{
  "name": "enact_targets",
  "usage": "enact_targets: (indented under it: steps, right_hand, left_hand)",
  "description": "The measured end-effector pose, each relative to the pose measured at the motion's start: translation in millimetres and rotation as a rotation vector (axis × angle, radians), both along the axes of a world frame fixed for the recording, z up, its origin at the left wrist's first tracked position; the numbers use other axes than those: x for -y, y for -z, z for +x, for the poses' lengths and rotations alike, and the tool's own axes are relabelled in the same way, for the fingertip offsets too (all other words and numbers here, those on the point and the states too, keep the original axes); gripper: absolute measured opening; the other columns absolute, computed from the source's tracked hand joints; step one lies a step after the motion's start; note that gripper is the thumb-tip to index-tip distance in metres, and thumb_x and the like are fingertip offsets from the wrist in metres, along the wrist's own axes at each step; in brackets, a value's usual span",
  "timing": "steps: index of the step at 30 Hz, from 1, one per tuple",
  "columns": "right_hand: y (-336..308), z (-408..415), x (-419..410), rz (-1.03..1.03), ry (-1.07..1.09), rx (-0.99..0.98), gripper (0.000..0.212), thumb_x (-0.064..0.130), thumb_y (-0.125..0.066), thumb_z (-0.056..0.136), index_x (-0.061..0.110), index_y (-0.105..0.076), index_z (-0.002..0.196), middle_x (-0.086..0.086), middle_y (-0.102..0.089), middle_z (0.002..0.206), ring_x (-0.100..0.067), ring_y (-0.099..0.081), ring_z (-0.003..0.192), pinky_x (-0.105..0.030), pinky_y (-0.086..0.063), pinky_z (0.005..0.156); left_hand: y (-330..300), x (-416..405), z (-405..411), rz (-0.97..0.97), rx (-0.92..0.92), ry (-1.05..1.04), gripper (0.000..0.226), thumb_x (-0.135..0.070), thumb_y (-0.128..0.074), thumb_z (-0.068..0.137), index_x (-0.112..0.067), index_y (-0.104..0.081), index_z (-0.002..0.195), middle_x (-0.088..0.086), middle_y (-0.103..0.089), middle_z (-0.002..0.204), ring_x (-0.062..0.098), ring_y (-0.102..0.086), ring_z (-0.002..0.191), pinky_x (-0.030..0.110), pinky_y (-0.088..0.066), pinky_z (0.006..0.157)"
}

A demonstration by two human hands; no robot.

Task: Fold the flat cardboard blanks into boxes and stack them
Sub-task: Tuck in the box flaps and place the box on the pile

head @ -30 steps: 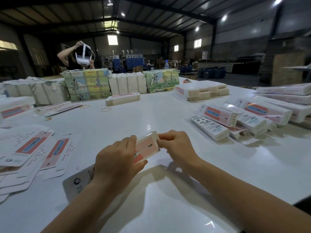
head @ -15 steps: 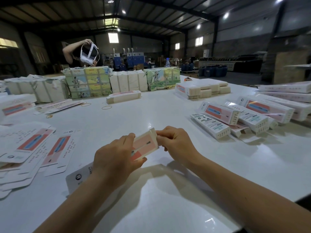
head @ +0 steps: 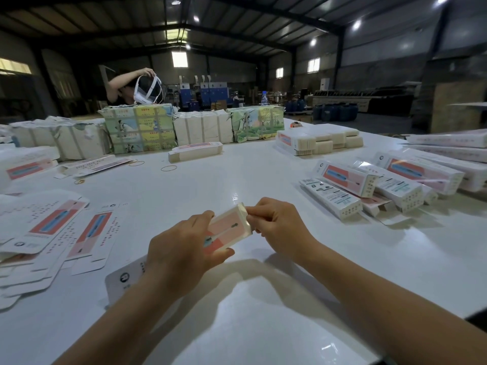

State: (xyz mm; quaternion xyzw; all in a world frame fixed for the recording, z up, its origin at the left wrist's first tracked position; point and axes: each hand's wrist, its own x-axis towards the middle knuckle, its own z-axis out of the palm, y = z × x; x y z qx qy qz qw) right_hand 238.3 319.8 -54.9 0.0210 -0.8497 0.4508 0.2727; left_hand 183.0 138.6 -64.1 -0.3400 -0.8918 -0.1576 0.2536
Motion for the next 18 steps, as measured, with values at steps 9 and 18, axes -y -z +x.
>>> enact_targets:
  steps: [9, 18]
  right_hand:
    - [1.1, -0.6, 9.7, 0.087, 0.093, -0.084, 0.033, -0.001, -0.052, 0.088, 0.016, -0.074, 0.103, -0.008, -0.063, 0.079, -0.02, -0.057, 0.075, -0.025, -0.045, 0.07]
    - [0.2, -2.2, 18.5, -0.342, 0.197, -0.08, 0.009, 0.012, -0.069, 0.082, 0.017, -0.069, 0.075, 0.0, -0.067, 0.076, -0.01, -0.061, 0.071, -0.021, -0.049, 0.066]
  left_hand:
    - [-3.5, -7.3, 2.1, 0.01, 0.006, -0.092, 0.065, -0.059, -0.063, 0.076, -0.02, -0.05, 0.127, -0.001, -0.065, 0.108, 0.021, -0.063, 0.081, 0.03, -0.051, 0.062]
    - [-6.3, -13.9, 9.4, 0.043, -0.013, -0.184, 0.063, -0.071, -0.046, 0.078, -0.026, -0.045, 0.122, -0.008, -0.061, 0.109, 0.015, -0.06, 0.082, 0.028, -0.052, 0.063]
